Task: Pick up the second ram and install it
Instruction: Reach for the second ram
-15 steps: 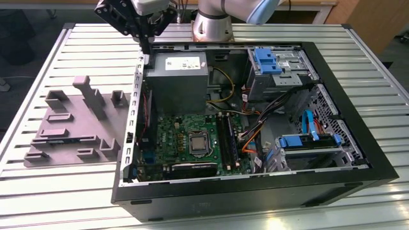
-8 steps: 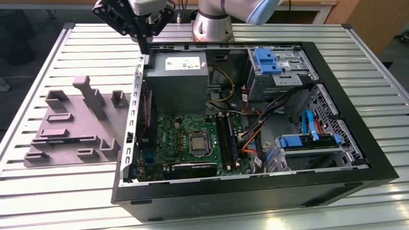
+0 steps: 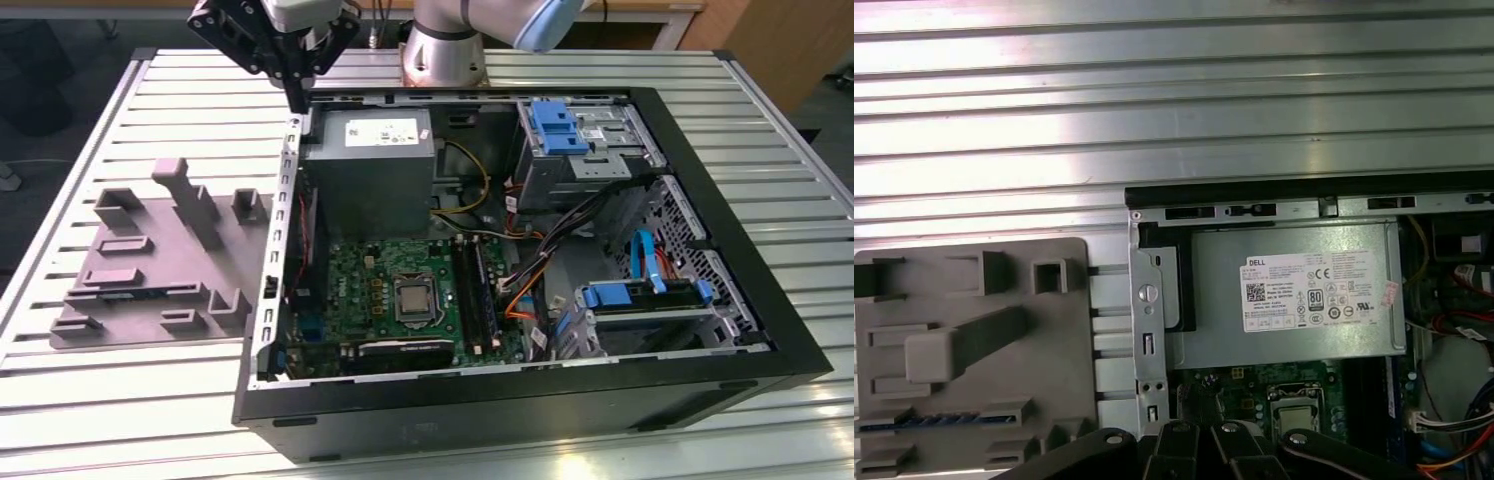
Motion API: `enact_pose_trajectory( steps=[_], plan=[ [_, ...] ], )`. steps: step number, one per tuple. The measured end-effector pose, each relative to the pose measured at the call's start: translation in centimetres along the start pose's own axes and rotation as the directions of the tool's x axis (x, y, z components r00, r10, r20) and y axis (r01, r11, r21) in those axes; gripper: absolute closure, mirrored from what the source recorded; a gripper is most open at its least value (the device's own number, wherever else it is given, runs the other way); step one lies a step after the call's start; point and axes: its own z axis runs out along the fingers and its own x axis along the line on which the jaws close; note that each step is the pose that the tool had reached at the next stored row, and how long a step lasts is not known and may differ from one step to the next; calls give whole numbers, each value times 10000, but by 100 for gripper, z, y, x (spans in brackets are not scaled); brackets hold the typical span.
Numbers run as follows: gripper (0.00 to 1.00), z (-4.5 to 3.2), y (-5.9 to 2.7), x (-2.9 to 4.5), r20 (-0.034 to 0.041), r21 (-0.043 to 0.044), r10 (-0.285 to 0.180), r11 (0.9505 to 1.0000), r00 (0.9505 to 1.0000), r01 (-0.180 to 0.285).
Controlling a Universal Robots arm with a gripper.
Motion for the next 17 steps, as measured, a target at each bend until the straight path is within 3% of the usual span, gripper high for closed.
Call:
enact_pose_trajectory(
  steps=[17],
  plan=[
    [89,-2,-5,68,0,0,0,10000,10000,0]
  ],
)
